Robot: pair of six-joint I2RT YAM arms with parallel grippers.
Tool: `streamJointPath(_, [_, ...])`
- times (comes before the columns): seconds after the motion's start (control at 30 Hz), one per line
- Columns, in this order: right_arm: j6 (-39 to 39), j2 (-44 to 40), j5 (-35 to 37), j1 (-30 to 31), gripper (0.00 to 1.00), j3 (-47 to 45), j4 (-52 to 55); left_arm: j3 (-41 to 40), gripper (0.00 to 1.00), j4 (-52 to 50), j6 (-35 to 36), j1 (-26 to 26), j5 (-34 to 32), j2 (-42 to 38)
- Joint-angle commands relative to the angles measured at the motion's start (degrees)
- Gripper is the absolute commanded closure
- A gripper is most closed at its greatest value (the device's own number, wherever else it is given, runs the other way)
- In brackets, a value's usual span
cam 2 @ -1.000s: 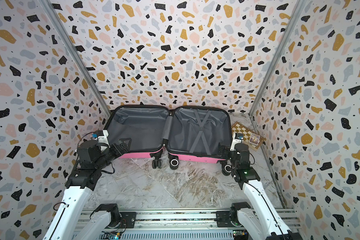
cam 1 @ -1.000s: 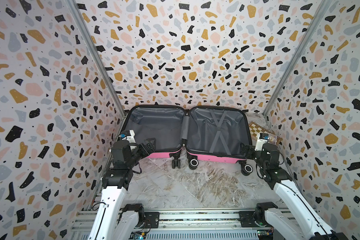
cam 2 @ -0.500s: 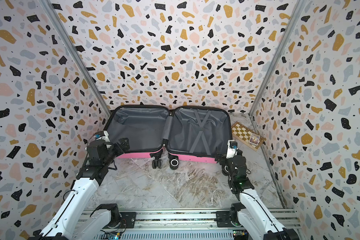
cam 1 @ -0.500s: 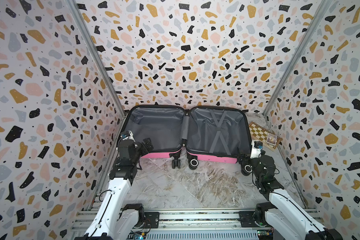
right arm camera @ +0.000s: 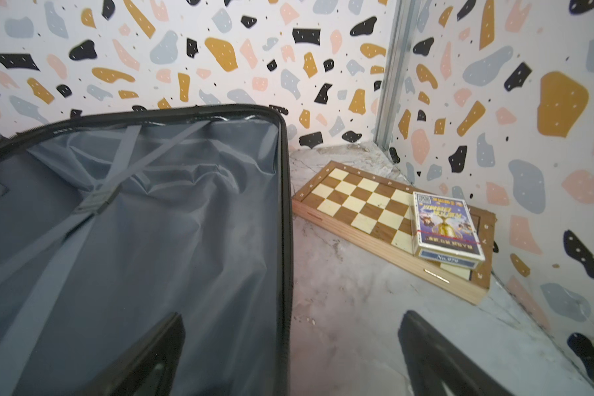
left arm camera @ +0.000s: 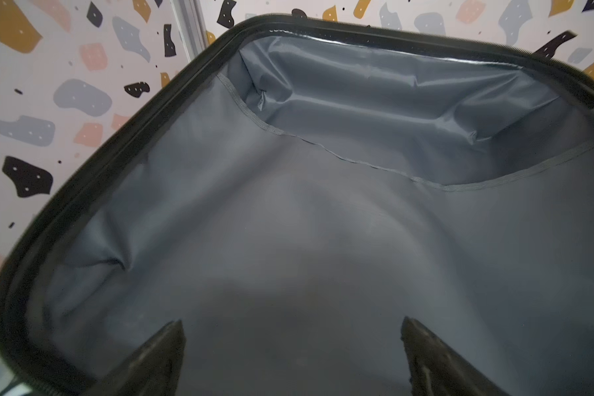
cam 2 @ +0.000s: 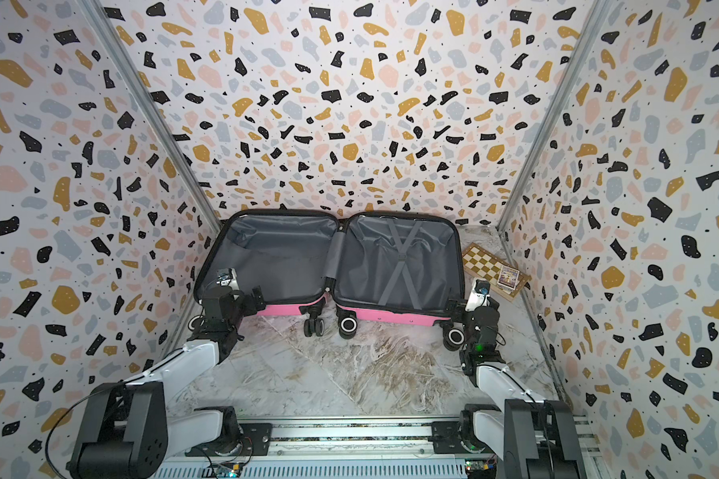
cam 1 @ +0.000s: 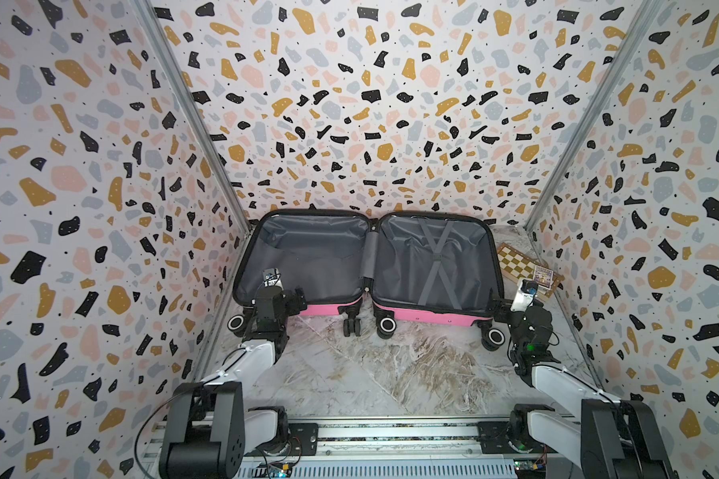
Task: Open the suitcase zippers
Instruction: Reset both arms
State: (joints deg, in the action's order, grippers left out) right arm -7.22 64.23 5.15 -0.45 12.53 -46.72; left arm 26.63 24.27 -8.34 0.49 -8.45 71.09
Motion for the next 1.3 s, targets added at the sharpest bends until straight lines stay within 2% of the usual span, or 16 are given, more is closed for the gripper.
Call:
streamJointPath(0.0, [0.7, 2.8, 1.3, -0.3, 0.0, -1.8, -8.8, 1.8, 0.01, 8.2, 3.8, -0.1, 0.3, 2.2])
streamJointPath(0.17, [1.0, 10.2, 0.3, 0.3, 0.0, -1.9, -16.5, 3.0, 0.01, 11.4, 4.5, -0.1, 0.0, 4.8])
streamJointPath(0.47, [9.2, 16.5, 6.0, 9.0, 0.0, 0.3, -18.6, -0.3, 0.01, 17.9, 1.3, -0.1, 3.7, 5.2])
streamJointPath(0.53, [10.3, 16.0, 6.8, 10.2, 0.0, -0.6, -20.0, -2.4, 0.01, 24.7, -0.3, -0.1, 4.4, 7.9])
streamJointPath(0.6, [10.6, 15.8, 7.3, 10.6, 0.0, -1.3, -21.1, -4.0, 0.01, 29.7, 1.8, -0.5, 9.9, 9.9])
streamJointPath(0.7, [10.8, 16.2, 6.7, 10.6, 0.0, -2.7, -24.2, -6.4, 0.01, 33.8, 3.7, -1.6, 10.9, 8.7])
streamJointPath(0.77, [10.1, 16.0, 6.1, 10.0, 0.0, -4.2, -26.1, -5.8, 0.01, 29.6, 3.0, -1.6, 11.4, 5.3])
streamJointPath(0.83, [8.4, 18.8, 3.5, 7.6, 0.0, -6.2, -33.7, -3.0, 0.01, 20.0, 3.7, -1.6, 12.6, 1.4])
streamJointPath(0.87, [8.1, 21.5, 4.6, 7.3, 0.0, -6.3, -37.0, -1.5, 0.01, 14.4, 4.4, -1.6, 12.5, -0.5])
streamJointPath(0.93, [7.3, 19.1, 4.9, 7.4, 0.0, -3.2, -26.0, -0.9, 0.01, 9.4, 5.3, -1.7, 11.2, -3.2])
streamJointPath(1.0, [8.0, 20.8, 6.3, 7.9, 0.0, -3.3, -28.9, -1.8, 0.01, 8.4, 6.1, -1.7, 9.7, -5.3])
streamJointPath(1.13, [8.2, 20.1, 6.6, 8.5, 0.0, -2.6, -26.3, -3.9, 0.01, 5.2, 7.4, -1.7, 7.6, -7.3])
streamJointPath(1.27, [8.0, 20.4, 6.3, 8.3, 0.0, -2.3, -26.3, -7.5, 0.01, 12.4, 6.3, -1.7, 5.2, -2.5])
